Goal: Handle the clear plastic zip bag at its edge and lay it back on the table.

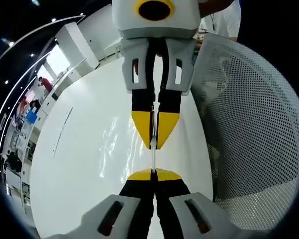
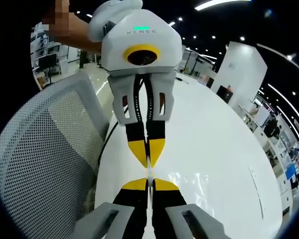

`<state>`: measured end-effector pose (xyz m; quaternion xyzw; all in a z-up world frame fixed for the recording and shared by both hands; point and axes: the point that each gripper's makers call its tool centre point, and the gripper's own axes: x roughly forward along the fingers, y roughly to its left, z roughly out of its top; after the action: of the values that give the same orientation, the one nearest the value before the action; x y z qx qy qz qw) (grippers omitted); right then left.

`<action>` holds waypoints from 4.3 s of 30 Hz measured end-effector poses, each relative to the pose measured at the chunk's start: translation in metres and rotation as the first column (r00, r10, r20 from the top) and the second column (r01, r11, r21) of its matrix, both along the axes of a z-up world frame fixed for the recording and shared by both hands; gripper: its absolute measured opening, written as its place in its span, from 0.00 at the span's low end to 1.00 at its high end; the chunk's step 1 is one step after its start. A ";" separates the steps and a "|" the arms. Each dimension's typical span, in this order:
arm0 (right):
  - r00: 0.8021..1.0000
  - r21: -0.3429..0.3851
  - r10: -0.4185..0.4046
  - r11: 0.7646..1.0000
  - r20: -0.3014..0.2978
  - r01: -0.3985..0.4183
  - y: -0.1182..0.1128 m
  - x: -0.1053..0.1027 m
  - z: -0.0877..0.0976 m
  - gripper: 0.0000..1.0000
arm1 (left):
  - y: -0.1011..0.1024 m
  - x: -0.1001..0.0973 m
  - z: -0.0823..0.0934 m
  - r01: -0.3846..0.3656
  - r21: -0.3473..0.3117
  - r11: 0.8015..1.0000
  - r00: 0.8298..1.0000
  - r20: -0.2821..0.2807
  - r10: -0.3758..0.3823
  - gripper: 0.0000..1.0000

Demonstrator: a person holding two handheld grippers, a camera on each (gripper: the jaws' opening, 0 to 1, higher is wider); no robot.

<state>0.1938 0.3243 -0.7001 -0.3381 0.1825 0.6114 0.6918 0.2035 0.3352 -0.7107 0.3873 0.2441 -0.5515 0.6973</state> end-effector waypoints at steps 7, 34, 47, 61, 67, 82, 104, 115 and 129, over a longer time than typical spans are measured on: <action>1.000 0.007 -0.005 1.000 0.000 0.005 -0.001 0.000 0.001 0.00 | 0.001 0.000 0.001 -0.004 0.004 1.000 1.000 0.003 0.004 0.00; 1.000 0.008 -0.014 1.000 -0.003 0.014 -0.005 0.000 0.000 0.00 | 0.006 0.001 0.002 -0.015 0.006 1.000 1.000 0.001 0.015 0.00; 1.000 0.002 -0.023 1.000 -0.002 0.023 -0.009 0.002 -0.001 0.00 | 0.011 0.001 0.001 -0.023 0.012 1.000 1.000 0.000 0.023 0.00; 1.000 0.005 -0.026 1.000 -0.005 0.026 -0.010 0.001 0.000 0.00 | 0.012 0.001 0.001 -0.027 0.011 1.000 1.000 -0.002 0.027 0.00; 1.000 0.006 -0.027 1.000 -0.006 0.027 -0.010 0.001 0.000 0.00 | 0.013 0.000 0.001 -0.027 0.013 1.000 1.000 -0.004 0.027 0.00; 1.000 0.010 -0.029 1.000 -0.008 0.029 -0.009 0.002 -0.001 0.00 | 0.015 0.001 0.001 -0.032 0.012 0.999 0.999 -0.007 0.032 0.00; 0.999 0.009 -0.041 0.999 -0.012 0.041 -0.013 0.003 -0.001 0.00 | 0.019 0.003 -0.001 -0.040 0.011 0.999 0.999 -0.006 0.040 0.00; 0.999 0.010 -0.048 0.999 -0.013 0.048 -0.014 0.003 -0.001 0.00 | 0.019 0.003 0.000 -0.042 0.009 0.999 0.999 -0.006 0.042 0.00; 0.998 0.014 -0.053 0.998 -0.013 0.054 -0.015 0.003 0.000 0.00 | 0.020 0.004 0.000 -0.045 0.008 0.999 0.999 -0.005 0.045 0.00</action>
<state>0.1971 0.3089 -0.7005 -0.3244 0.1913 0.5960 0.7092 0.2072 0.3554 -0.7106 0.3830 0.2569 -0.5359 0.7072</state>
